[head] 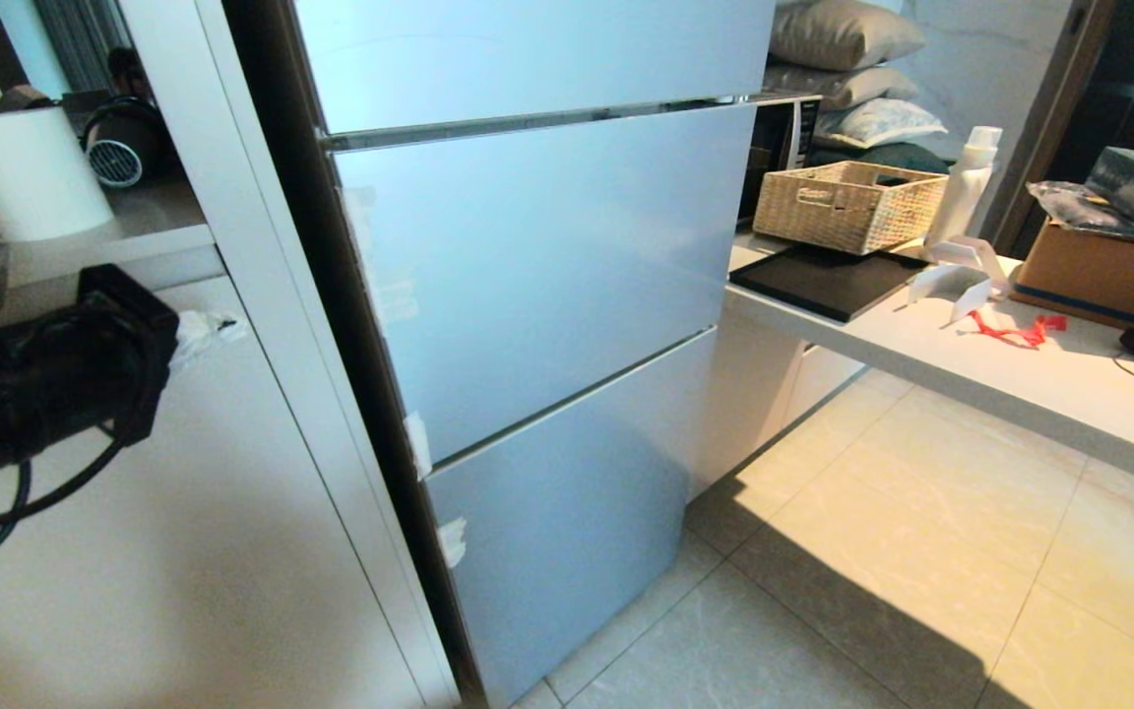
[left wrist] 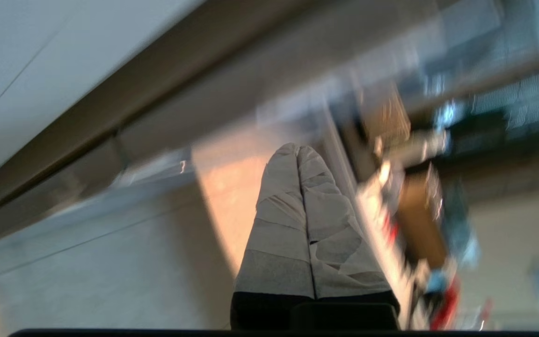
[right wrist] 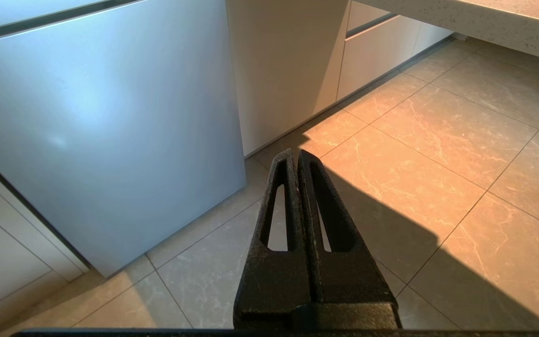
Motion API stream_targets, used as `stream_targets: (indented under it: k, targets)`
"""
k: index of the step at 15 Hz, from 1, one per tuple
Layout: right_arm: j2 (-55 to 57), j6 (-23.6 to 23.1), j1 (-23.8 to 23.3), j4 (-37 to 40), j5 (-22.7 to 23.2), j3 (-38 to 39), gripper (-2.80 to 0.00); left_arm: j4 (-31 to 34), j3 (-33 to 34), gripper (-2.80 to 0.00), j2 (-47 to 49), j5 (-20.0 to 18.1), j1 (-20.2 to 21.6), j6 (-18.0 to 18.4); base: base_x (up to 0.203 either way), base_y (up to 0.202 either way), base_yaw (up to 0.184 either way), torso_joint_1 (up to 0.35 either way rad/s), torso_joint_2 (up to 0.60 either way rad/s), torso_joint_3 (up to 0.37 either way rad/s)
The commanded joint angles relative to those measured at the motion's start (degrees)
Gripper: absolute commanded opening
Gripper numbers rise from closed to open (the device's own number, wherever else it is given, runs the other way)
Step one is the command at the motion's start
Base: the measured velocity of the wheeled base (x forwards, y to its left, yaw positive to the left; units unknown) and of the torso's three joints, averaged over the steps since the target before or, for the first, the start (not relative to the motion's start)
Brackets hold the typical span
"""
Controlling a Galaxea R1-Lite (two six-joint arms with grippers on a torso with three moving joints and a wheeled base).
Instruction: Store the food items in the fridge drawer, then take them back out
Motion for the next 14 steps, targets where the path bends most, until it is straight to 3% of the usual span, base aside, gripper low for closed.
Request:
stream_targets:
  k: [1, 2, 7, 14]
  targets:
    - [0.2, 0.0, 0.0, 0.0, 0.0, 0.0, -2.80, -2.1, -6.8, -2.80, 10.7, 2.5, -1.1, -5.4, 0.000, 0.000, 0.000, 0.000, 0.00, 0.000]
    - [0.2, 0.0, 0.0, 0.0, 0.0, -0.1, -2.80, -3.4, -8.2, -2.80, 11.9, 2.8, -1.2, -7.4, 0.000, 0.000, 0.000, 0.000, 0.00, 0.000]
    - [0.2, 0.0, 0.0, 0.0, 0.0, 0.0, -2.80, -3.7, -13.7, -2.80, 16.4, 3.4, -4.6, -10.7, 0.000, 0.000, 0.000, 0.000, 0.00, 0.000]
    - [0.1, 0.0, 0.0, 0.0, 0.0, -0.1, -2.80, -6.8, -19.3, -2.80, 22.1, 7.3, -6.7, -11.3, 0.000, 0.000, 0.000, 0.000, 0.00, 0.000]
